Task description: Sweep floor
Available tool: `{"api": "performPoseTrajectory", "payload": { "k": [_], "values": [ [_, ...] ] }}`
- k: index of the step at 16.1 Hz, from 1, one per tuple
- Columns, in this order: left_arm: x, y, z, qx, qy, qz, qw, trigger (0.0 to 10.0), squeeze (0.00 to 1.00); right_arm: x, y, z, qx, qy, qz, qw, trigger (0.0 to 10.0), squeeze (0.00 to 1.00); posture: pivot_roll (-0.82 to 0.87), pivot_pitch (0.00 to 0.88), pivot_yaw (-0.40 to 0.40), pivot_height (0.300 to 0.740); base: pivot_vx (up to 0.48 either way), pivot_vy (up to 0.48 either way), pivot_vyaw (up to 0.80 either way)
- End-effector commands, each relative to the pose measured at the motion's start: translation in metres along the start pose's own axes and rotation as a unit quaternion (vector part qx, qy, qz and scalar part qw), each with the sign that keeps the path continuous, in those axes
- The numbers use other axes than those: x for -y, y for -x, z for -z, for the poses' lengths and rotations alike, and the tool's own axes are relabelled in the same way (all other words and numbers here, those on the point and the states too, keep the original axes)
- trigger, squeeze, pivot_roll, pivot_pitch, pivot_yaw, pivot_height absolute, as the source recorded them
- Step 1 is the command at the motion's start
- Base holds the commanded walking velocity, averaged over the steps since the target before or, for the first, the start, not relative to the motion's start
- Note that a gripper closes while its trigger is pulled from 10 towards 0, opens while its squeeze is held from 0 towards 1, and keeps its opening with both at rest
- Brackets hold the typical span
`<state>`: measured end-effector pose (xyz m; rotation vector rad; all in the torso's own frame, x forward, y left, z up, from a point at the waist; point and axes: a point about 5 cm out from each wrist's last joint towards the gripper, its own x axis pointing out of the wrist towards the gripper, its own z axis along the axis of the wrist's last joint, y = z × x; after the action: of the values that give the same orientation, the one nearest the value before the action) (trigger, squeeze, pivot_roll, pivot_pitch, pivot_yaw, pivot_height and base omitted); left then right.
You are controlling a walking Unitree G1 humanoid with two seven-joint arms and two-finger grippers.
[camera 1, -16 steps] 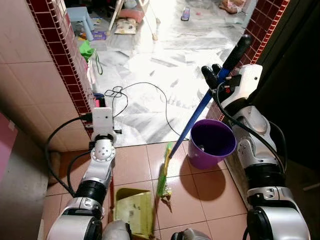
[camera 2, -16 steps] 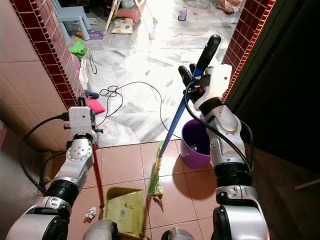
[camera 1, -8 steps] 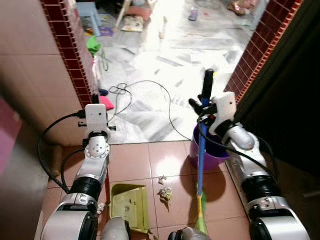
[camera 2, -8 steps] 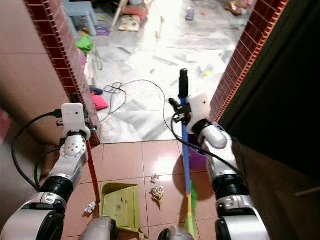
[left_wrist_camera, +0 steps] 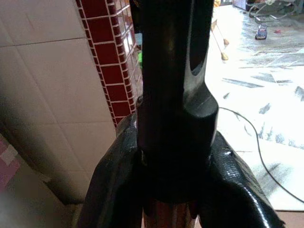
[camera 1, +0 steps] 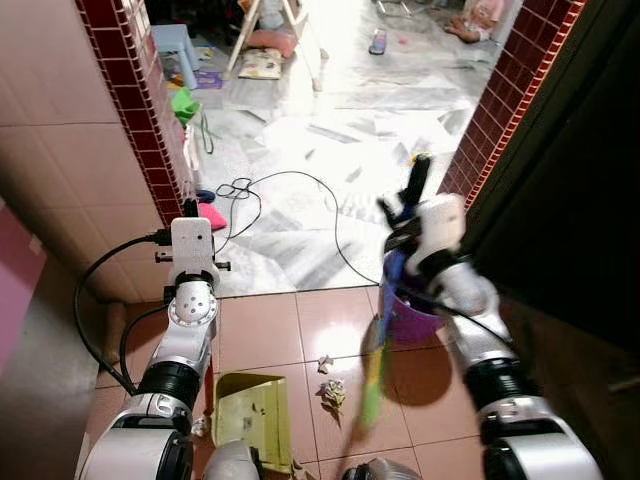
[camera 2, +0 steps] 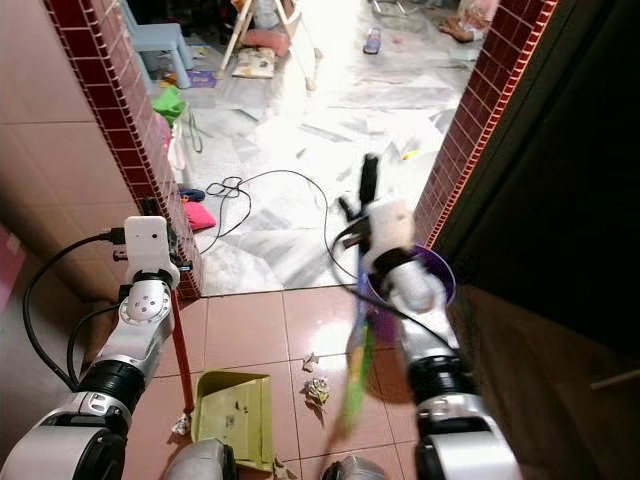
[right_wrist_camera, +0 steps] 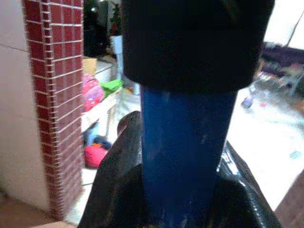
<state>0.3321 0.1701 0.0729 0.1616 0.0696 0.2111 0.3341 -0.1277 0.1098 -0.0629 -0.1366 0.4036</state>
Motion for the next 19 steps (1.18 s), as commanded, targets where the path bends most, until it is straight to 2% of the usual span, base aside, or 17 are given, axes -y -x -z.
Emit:
{"api": "performPoseTrajectory", "payload": {
  "k": [1,2,3,5,8,10,12,14,15,16,17,18,19],
  "values": [
    [-0.003,-0.004,-0.003,0.002,-0.019,0.004,1.000,10.0,0.00,-0.009,-0.011,-0.013,0.034,-0.017,-0.029,0.999,10.0,0.00,-0.05,0.032,-0.005,0.740,0.000,0.000,0.00],
    [-0.003,-0.004,-0.004,0.002,-0.019,0.004,1.000,10.0,0.00,-0.015,-0.013,-0.014,0.038,-0.039,-0.043,0.998,10.0,0.00,-0.05,0.032,-0.005,0.740,0.000,0.000,0.00],
    [-0.001,-0.004,-0.005,0.003,-0.018,0.004,1.000,10.0,0.00,-0.025,-0.015,-0.014,0.043,-0.085,-0.070,0.993,10.0,0.00,-0.05,0.032,-0.009,0.740,0.000,0.000,0.00],
    [-0.001,-0.004,-0.005,0.003,-0.016,0.002,1.000,10.0,0.00,-0.028,-0.015,-0.017,0.046,-0.136,-0.086,0.986,10.0,0.00,-0.05,0.032,-0.010,0.740,0.000,0.000,0.00],
    [0.001,-0.003,-0.004,-0.001,-0.010,0.002,1.000,10.0,0.00,-0.016,-0.015,-0.030,0.064,-0.218,-0.088,0.970,10.0,0.00,-0.06,0.028,-0.015,0.740,0.000,0.000,0.00],
    [0.004,-0.003,-0.003,-0.008,0.015,0.002,1.000,10.0,0.00,-0.004,-0.015,-0.042,0.076,-0.230,-0.085,0.967,10.0,0.00,-0.08,0.021,-0.017,0.740,0.000,0.000,0.00],
    [0.008,-0.004,-0.004,-0.011,0.051,0.008,0.999,10.0,0.00,0.004,-0.015,-0.049,0.080,-0.209,-0.081,0.971,10.0,0.00,-0.10,0.011,-0.023,0.740,0.000,0.000,0.00],
    [0.013,-0.006,-0.007,-0.015,0.100,0.020,0.995,10.0,0.00,0.013,-0.014,-0.056,0.079,-0.168,-0.072,0.980,10.0,0.00,-0.11,0.000,-0.029,0.740,0.000,0.000,0.00],
    [0.014,-0.007,-0.009,-0.012,0.118,0.024,0.993,10.0,0.00,0.019,-0.013,-0.058,0.078,-0.126,-0.061,0.987,10.0,0.00,-0.12,0.000,-0.032,0.740,0.000,0.000,0.00],
    [0.013,-0.008,-0.010,-0.013,0.125,0.020,0.992,10.0,0.00,0.029,-0.011,-0.059,0.075,-0.061,-0.042,0.994,10.0,0.00,-0.12,0.000,-0.034,0.740,0.000,0.000,0.00],
    [0.013,-0.009,-0.010,-0.014,0.130,0.020,0.991,10.0,0.00,0.033,-0.010,-0.059,0.075,-0.045,-0.033,0.996,10.0,0.00,-0.12,0.000,-0.036,0.740,0.000,0.000,0.00],
    [0.010,-0.010,-0.009,-0.018,0.144,0.018,0.989,10.0,0.00,0.054,-0.001,-0.057,0.066,-0.001,0.017,0.998,10.0,0.00,-0.12,0.000,-0.038,0.740,0.000,0.000,0.00],
    [0.009,-0.010,-0.008,-0.020,0.149,0.017,0.989,10.0,0.00,0.061,0.002,-0.055,0.061,0.007,0.035,0.997,10.0,0.00,-0.13,0.000,-0.041,0.740,0.000,0.000,0.00]
  ]
}}
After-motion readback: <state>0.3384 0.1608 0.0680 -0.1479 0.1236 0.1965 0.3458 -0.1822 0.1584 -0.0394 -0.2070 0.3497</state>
